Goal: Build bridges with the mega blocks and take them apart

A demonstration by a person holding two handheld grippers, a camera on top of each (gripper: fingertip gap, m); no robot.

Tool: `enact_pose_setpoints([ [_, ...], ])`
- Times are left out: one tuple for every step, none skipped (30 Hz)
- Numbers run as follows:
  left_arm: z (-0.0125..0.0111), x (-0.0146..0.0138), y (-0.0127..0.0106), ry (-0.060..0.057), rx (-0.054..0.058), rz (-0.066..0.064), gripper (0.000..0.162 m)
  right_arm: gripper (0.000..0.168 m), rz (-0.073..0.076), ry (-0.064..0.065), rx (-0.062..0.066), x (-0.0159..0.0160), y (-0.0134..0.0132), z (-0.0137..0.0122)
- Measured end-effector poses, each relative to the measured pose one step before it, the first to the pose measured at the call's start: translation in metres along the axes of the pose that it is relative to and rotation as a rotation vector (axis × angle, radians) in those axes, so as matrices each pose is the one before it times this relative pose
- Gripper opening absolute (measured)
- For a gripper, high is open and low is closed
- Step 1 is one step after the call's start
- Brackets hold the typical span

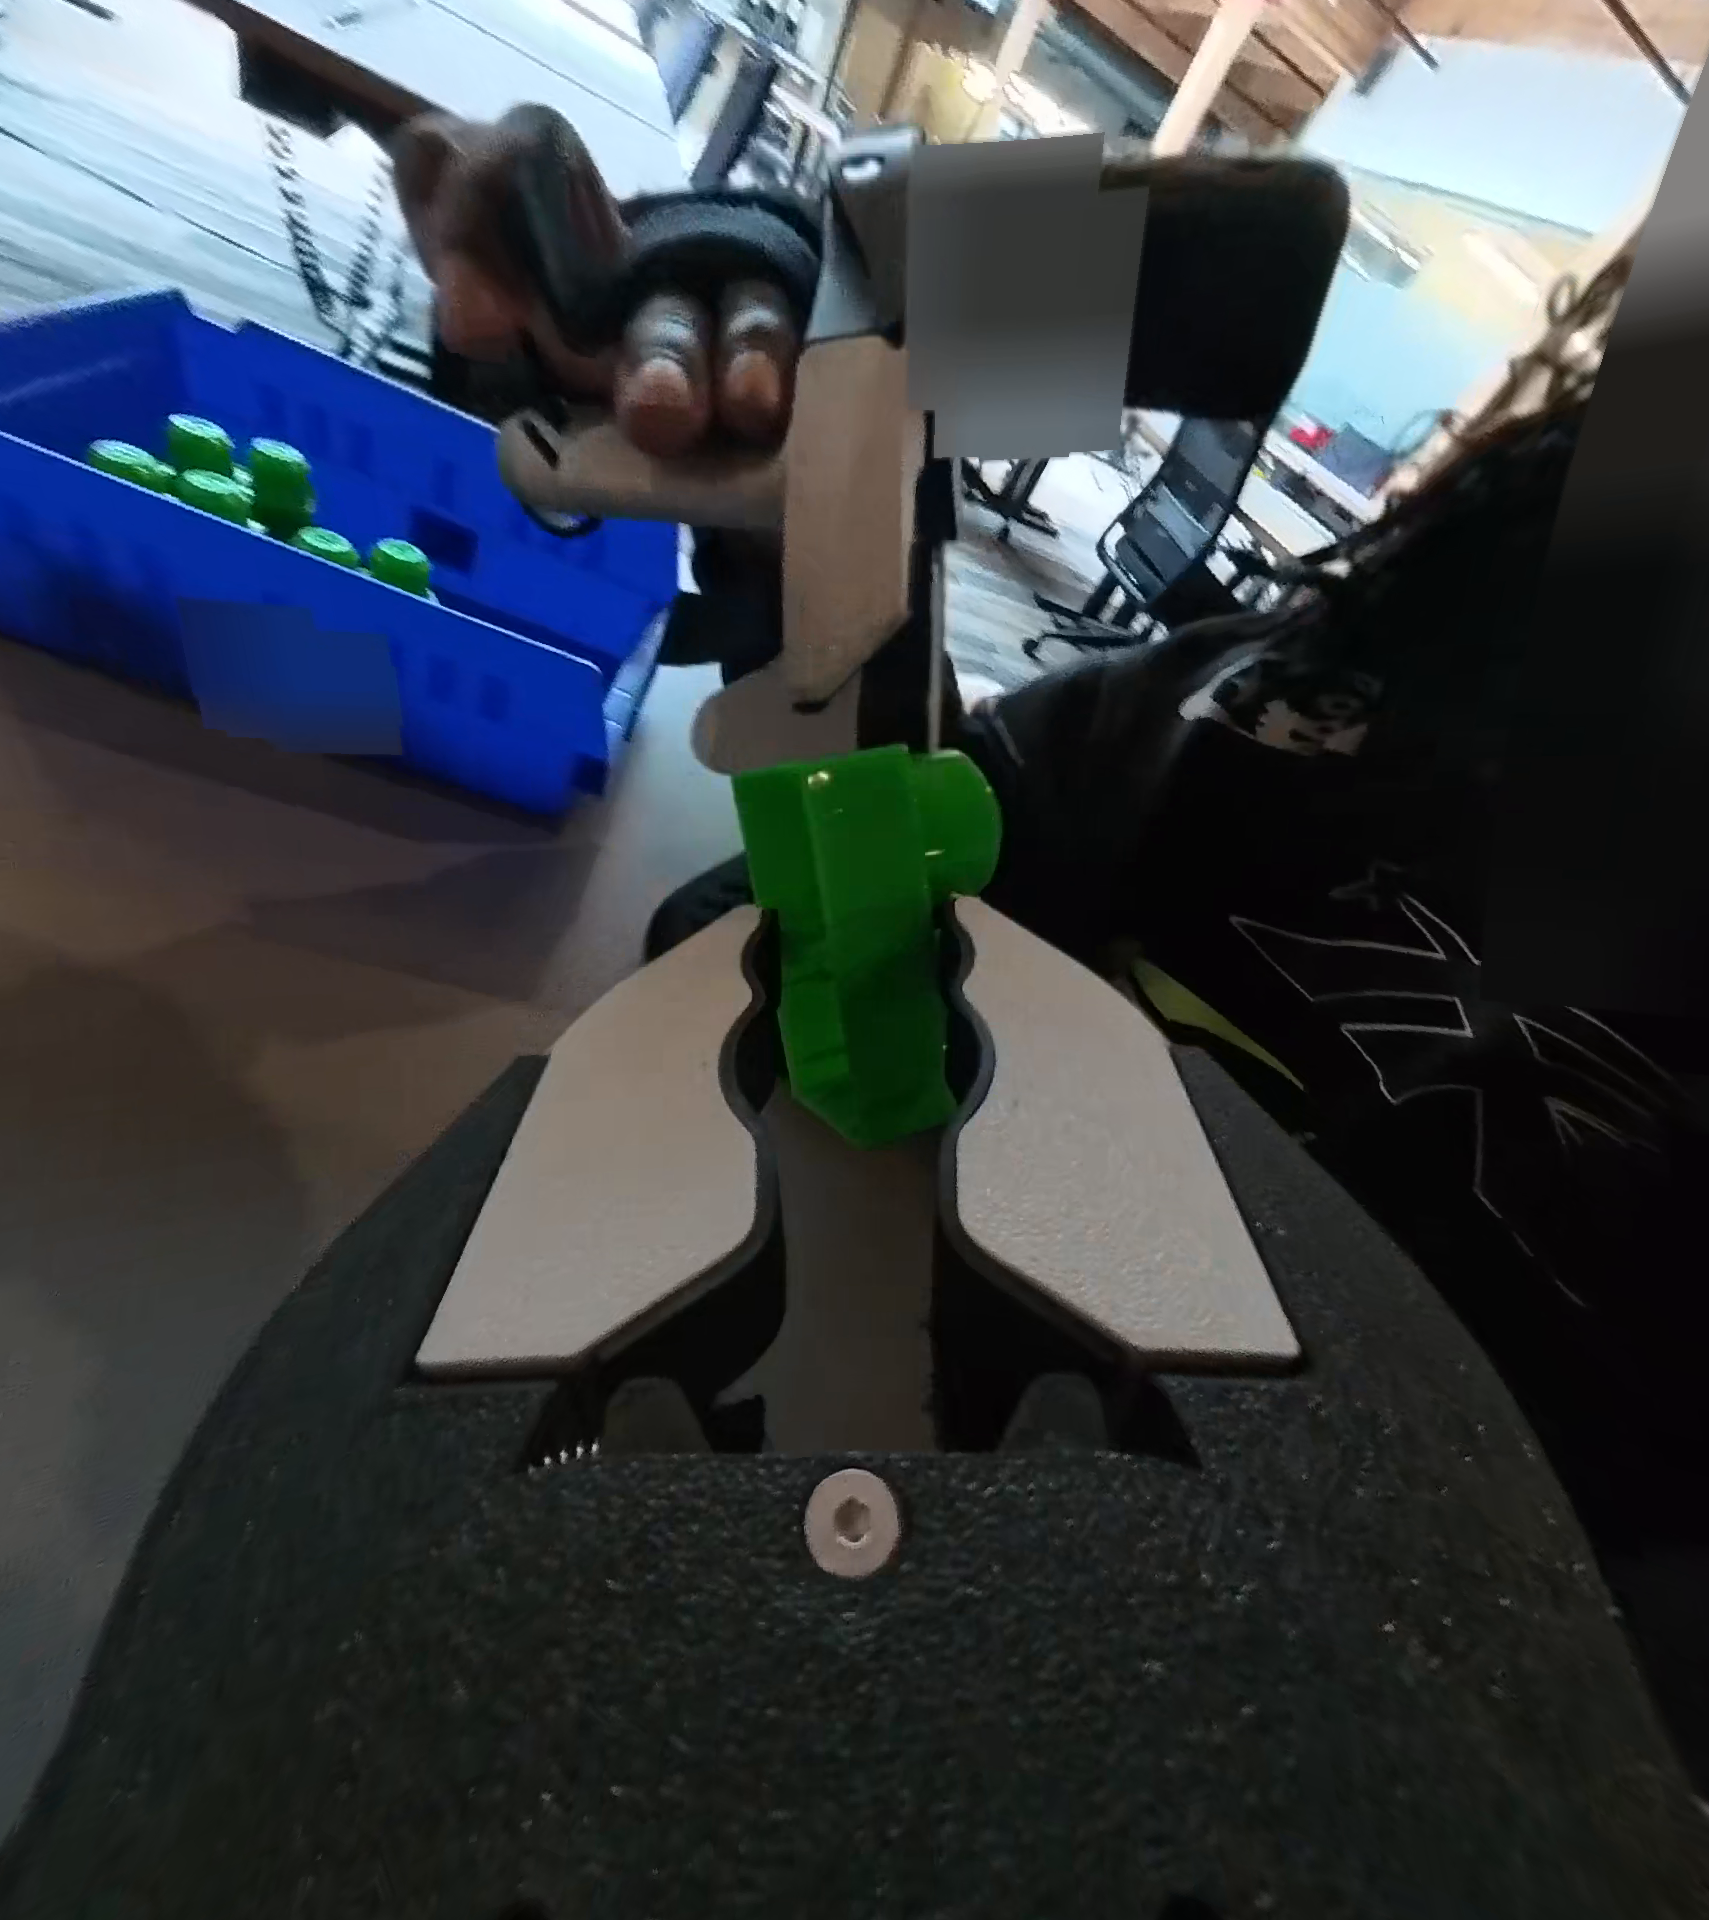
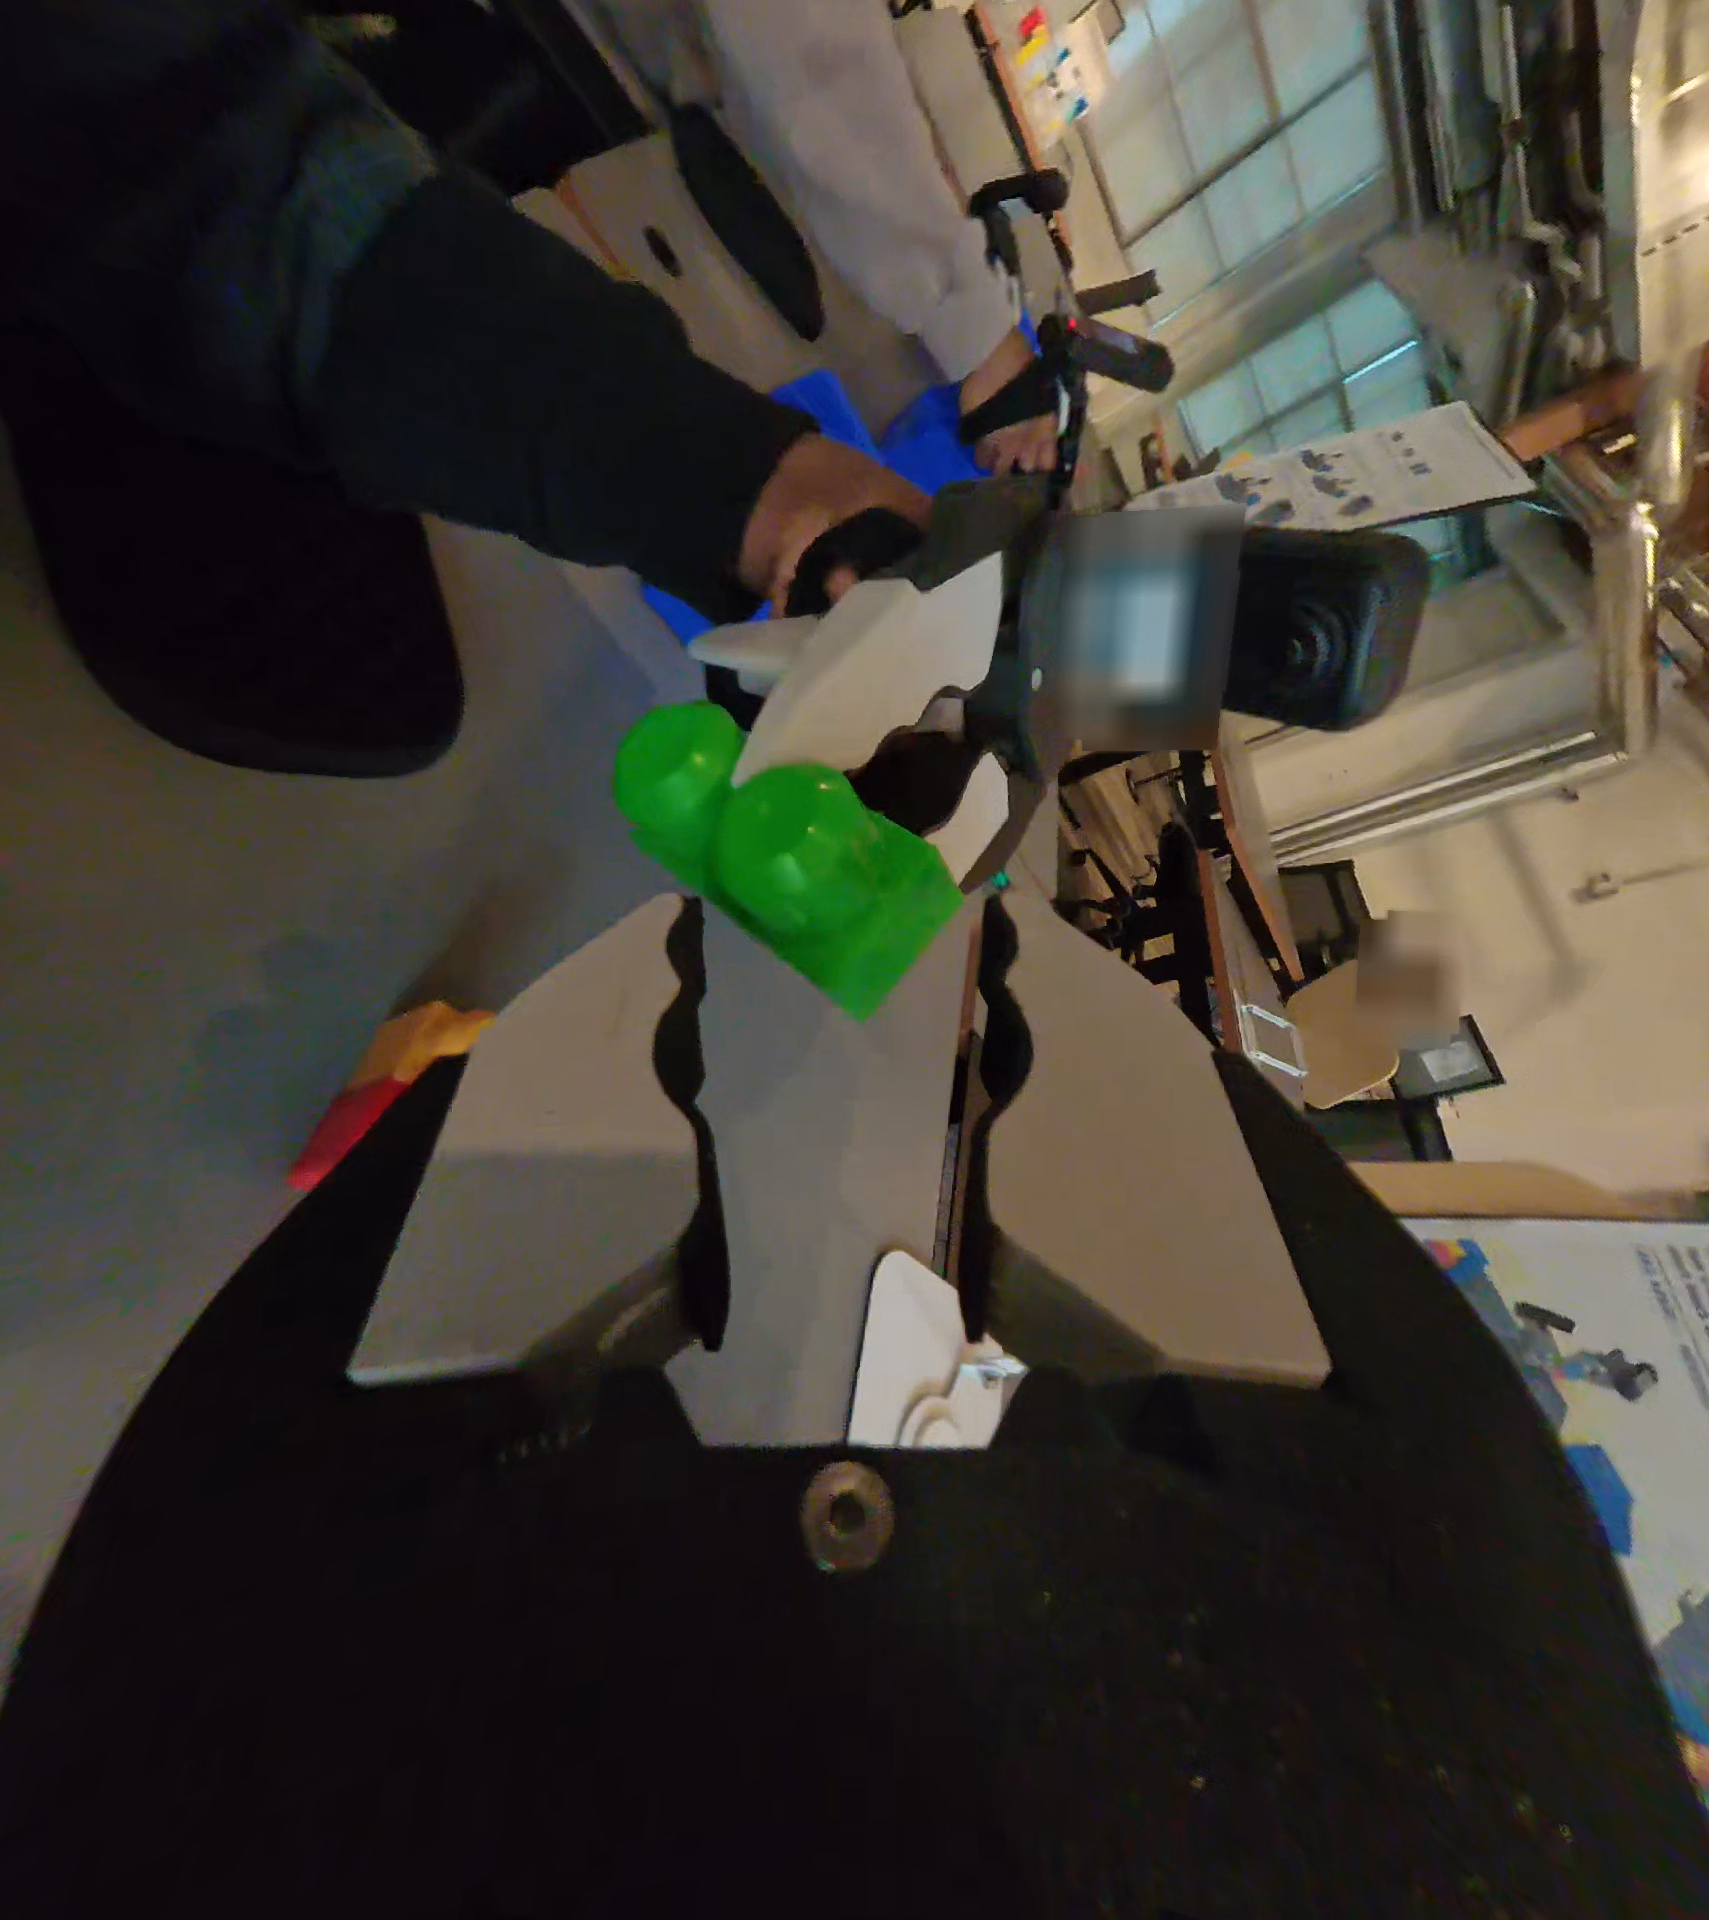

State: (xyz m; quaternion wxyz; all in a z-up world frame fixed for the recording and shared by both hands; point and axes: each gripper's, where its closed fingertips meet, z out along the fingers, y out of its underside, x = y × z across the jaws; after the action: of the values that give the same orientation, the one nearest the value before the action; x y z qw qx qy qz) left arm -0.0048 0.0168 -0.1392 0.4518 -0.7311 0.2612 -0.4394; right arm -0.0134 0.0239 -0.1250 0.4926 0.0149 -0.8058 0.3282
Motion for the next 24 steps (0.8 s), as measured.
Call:
enact_pose_setpoints([
  [0.00276, 0.00269, 0.00382, 0.0169, -0.0246, 0.0069, 0.029, 0.05, -0.02, -0.0089, -0.003, -0.00231, -0.00059, 0.00154],
  [0.00248, 0.00203, 0.00333, 0.0124, -0.0224, 0.0076, 0.029, 0.051, -0.0216, -0.0096, 0.0057, -0.00241, -0.00247, 0.00129],
  [0.00141, 0.00155, 0.00167, 0.0099, -0.0118, 0.0051, 0.029, 0.05, -0.0142, -0.0186, 0.0026, -0.00359, -0.00243, 0.00121],
  [0.00046, 0.00148, 0.00098, 0.0103, -0.0058, 0.0019, 0.029, 0.048, -0.0066, -0.0165, -0.0055, -0.00303, -0.00134, 0.00129],
  [-0.00005, 0.00123, 0.00119, 0.0125, -0.0051, 0.0, 0.029, 0.047, -0.0138, -0.0091, -0.006, -0.00204, -0.00154, 0.00124],
  [-0.00023, 0.00171, 0.00135, 0.0197, -0.0028, -0.003, 0.029, 0.046, -0.02, -0.0058, -0.0011, -0.00162, -0.00244, 0.00127],
  [-0.00001, 0.00175, 0.00146, 0.0234, -0.0021, -0.0061, 0.029, 0.044, -0.0109, -0.0115, -0.0014, -0.00226, -0.00239, 0.0014],
  [0.00034, 0.00078, 0.00188, 0.0174, -0.0057, -0.0067, 0.029, 0.043, -0.007, -0.0135, -0.0093, -0.00232, -0.00107, 0.00143],
  [0.00067, -0.00011, 0.0024, 0.0085, -0.0102, -0.0036, 0.029, 0.042, -0.0098, -0.014, -0.0151, -0.00254, 0.00007, 0.00149],
  [0.00079, -0.00041, 0.00201, 0.0027, -0.0092, -0.0009, 0.029, 0.042, -0.0072, -0.013, -0.0133, -0.00227, 0.00037, 0.00111],
  [0.00022, -0.0003, 0.00028, 0.0007, -0.0003, 0.0012, 0.029, 0.041, -0.0053, -0.0033, -0.0073, -0.0005, 0.00026, 0.00017],
  [-0.00071, 0.0004, -0.00182, 0.0002, 0.0106, 0.0036, 0.029, 0.041, 0.0, 0.0091, 0.0036, 0.00164, -0.00046, -0.00077],
  [-0.00106, 0.00097, -0.00365, -0.0011, 0.0203, 0.0062, 0.03, 0.04, 0.0045, 0.0151, 0.0101, 0.00286, -0.00059, -0.00165],
  [-0.00146, 0.00168, -0.00554, -0.0036, 0.0304, 0.0193, 0.028, 0.04, 0.0124, 0.0193, 0.0098, 0.00376, 0.00021, -0.00189],
  [-0.00181, 0.00012, -0.00627, -0.0229, 0.0351, 0.0329, 0.031, 0.039, 0.0215, 0.0216, 0.0148, 0.00449, 0.00002, -0.00248],
  [-0.00223, -0.00105, -0.00659, -0.0355, 0.0362, 0.0406, 0.042, 0.039, 0.0231, 0.0182, 0.0252, 0.00407, -0.00106, -0.00311],
  [-0.00302, -0.00075, -0.00702, -0.0354, 0.0376, 0.0458, 0.054, 0.039, 0.0293, 0.022, 0.0231, 0.00483, -0.00067, -0.00314],
  [-0.0041, -0.00171, -0.00752, -0.0432, 0.0388, 0.0515, 0.059, 0.038, 0.0414, 0.031, 0.0169, 0.00706, 0.00028, -0.00332],
  [-0.00506, -0.00403, -0.00766, -0.0598, 0.0374, 0.057, 0.062, 0.038, 0.0509, 0.0315, 0.0111, 0.00772, 0.00137, -0.00355],
  [-0.00598, -0.00564, -0.00734, -0.0708, 0.0341, 0.0659, 0.063, 0.038, 0.0546, 0.0273, 0.0057, 0.00715, 0.0026, -0.00353],
  [-0.00647, -0.00688, -0.00678, -0.0785, 0.0315, 0.0697, 0.063, 0.038, 0.0491, 0.0314, 0.0007, 0.00782, 0.00355, -0.00334],
  [-0.00624, -0.00872, -0.00572, -0.0892, 0.0252, 0.0706, 0.063, 0.038, 0.0506, 0.0372, -0.0028, 0.00876, 0.00372, -0.00292],
  [-0.00532, -0.00959, -0.00447, -0.092, 0.0172, 0.069, 0.063, 0.038, 0.0556, 0.0255, 0.002, 0.00702, 0.00237, -0.00219],
  [-0.00366, -0.00751, -0.0028, -0.076, 0.0069, 0.0615, 0.063, 0.038, 0.0617, 0.0171, 0.018, 0.00571, -0.00069, -0.00151],
])
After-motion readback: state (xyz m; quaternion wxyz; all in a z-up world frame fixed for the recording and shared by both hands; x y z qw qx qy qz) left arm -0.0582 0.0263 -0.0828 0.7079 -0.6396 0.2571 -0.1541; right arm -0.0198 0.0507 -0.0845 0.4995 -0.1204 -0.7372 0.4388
